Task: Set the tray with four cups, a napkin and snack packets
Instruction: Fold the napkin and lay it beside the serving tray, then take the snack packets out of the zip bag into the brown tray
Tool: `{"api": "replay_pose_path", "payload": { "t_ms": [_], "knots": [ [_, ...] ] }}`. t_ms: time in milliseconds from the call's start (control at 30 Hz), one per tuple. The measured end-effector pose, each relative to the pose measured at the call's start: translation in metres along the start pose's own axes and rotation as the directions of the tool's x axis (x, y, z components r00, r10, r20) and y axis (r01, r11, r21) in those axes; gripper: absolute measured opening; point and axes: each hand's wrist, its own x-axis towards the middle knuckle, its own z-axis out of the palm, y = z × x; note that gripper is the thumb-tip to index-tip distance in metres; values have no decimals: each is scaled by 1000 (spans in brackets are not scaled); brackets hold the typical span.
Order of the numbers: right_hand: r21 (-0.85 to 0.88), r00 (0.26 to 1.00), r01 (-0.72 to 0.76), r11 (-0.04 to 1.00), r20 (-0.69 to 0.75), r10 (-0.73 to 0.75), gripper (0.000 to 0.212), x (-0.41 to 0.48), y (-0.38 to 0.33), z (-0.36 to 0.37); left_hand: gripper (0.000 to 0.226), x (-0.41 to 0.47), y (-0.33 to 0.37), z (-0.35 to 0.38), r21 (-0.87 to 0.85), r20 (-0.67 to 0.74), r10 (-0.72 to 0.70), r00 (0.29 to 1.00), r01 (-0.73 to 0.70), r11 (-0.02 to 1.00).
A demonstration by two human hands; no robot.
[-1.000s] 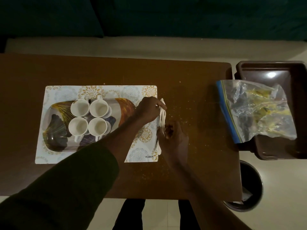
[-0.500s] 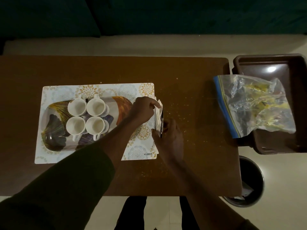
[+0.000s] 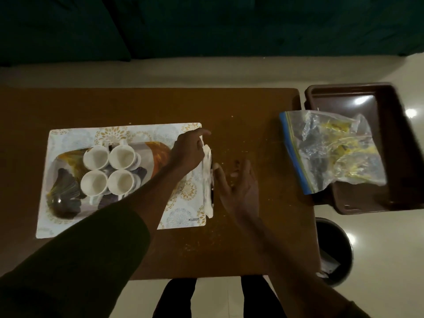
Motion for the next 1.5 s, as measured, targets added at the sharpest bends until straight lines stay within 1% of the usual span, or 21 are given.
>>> {"api": "replay_pose_path", "payload": {
  "t_ms": [133, 200, 333, 400, 500, 567, 633, 733, 800, 867, 933, 967, 1033, 1100, 1133, 1167, 1233, 1333, 1400, 1433, 1500],
  "knots": [
    [-2, 997, -41, 999, -61, 41, 47, 38, 2, -36, 39, 11, 26, -2, -13, -33, 57, 998, -58, 998],
    [-30, 995, -52, 998, -86, 49, 45, 61, 12, -62, 40, 19, 46, 5, -44, -38, 73, 997, -74, 996],
    [-69, 992, 13, 998, -124, -22, 28, 92, 46, -117, 40, 29, 94, 32, -101, -39, 116, 993, -119, 988],
    [-104, 986, 37, 994, -155, -53, 21, 98, 67, -140, 40, 29, 114, 50, -143, -1, 102, 995, -101, 985],
    [-158, 979, 7, 987, -199, -39, 22, 102, 96, -170, 38, 26, 137, 76, -203, 42, 59, 997, -49, 978],
    [-160, 976, -31, 987, -219, -5, 22, 105, 114, -191, 37, 23, 152, 96, -256, 73, 4, 997, 15, 966],
    [-159, 975, -84, 984, -218, 48, 21, 106, 133, -210, 37, 18, 166, 115, -352, 154, -87, 984, 137, 926],
    [-192, 968, -191, 963, -199, 152, 26, 106, 164, -234, 50, 9, 180, 141, -432, 334, -242, 911, 376, 820],
    [-212, 958, -269, 940, -162, 238, 33, 106, 182, -245, 59, 3, 185, 156, -461, 404, -339, 850, 509, 727],
    [-221, 940, -337, 915, -135, 314, 44, 106, 197, -253, 63, 0, 190, 169, -500, 462, -419, 782, 620, 605],
    [-218, 917, -396, 892, -140, 373, 55, 108, 209, -259, 55, 0, 193, 178, -531, 514, -451, 730, 684, 501],
    [-193, 903, -427, 884, -138, 406, 59, 110, 215, -261, 48, 1, 194, 182, -557, 527, -445, 724, 690, 463],
    [-68, 857, -513, 856, -103, 505, 64, 114, 223, -265, 39, 5, 199, 185, -603, 526, -416, 742, 670, 432],
    [33, 813, -577, 816, -65, 578, 63, 117, 229, -268, 36, 11, 207, 183, -644, 469, -380, 797, 604, 471],
    [49, 812, -578, 815, -69, 580, 58, 118, 231, -269, 38, 14, 214, 180, -661, 431, -365, 825, 564, 495],
    [69, 815, -566, 821, -99, 571, 48, 119, 234, -269, 37, 18, 222, 176, -686, 400, -338, 852, 523, 506],
    [153, 800, -552, 820, -181, 572, 31, 118, 233, -271, 18, 23, 242, 164, -751, 365, -206, 908, 418, 512],
    [282, 782, -453, 846, -330, 529, 26, 116, 221, -272, 20, 26, 273, 129, -834, 257, 0, 966, 222, 505],
    [340, 797, -376, 862, -355, 488, 19, 115, 204, -268, 19, 27, 288, 102, -856, 166, 73, 983, 108, 505],
    [336, 823, -352, 874, -333, 460, 14, 115, 194, -263, 19, 28, 294, 89, -860, 119, 79, 990, 63, 507],
    [314, 878, -340, 886, -232, 419, 10, 112, 171, -246, 19, 30, 301, 61, -846, 31, 68, 997, -10, 533]
  ]
}}
